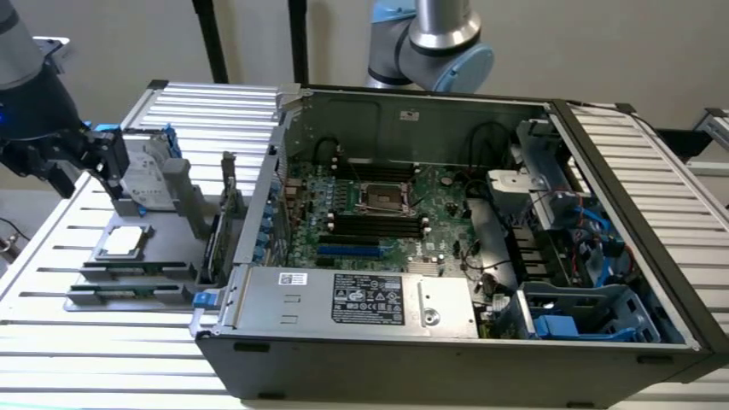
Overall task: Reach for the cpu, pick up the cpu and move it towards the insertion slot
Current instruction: 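Pick up the cpu and move it towards the insertion slot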
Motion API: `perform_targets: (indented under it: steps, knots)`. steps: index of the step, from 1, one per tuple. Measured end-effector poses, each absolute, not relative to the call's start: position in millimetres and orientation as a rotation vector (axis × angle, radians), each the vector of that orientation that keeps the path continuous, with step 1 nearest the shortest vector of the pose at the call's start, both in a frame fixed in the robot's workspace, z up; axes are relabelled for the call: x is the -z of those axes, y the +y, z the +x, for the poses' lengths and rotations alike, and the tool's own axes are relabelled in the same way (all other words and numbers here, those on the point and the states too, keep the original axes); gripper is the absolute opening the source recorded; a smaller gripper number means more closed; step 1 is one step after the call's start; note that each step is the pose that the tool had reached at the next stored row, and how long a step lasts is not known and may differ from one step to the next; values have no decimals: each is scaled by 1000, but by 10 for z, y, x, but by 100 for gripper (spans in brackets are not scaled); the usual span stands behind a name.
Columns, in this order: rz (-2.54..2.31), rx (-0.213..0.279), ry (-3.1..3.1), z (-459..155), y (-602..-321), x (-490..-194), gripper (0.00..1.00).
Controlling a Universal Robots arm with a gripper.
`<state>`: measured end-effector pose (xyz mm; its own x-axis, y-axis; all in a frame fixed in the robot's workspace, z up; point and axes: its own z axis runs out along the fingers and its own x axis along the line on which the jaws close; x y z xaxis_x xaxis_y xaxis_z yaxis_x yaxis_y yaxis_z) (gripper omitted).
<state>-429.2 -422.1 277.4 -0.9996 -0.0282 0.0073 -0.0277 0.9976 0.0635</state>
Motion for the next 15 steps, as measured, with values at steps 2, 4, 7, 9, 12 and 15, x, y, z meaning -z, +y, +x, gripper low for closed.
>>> perform_targets:
  steps: [2, 4, 7, 9, 12, 15]
  knots:
    - [45, 99, -3132, -4292, -4221, -2738, 65]
    - [46, 99, -3131, -4292, -4221, -2702, 65]
    - [48, 99, -3131, -4293, -4221, -2647, 65]
    - [49, 99, -3131, -4292, -4221, -2611, 65]
    - [51, 99, -3131, -4292, -4221, -2556, 65]
    - [52, 99, -3131, -4292, -4221, -2503, 65]
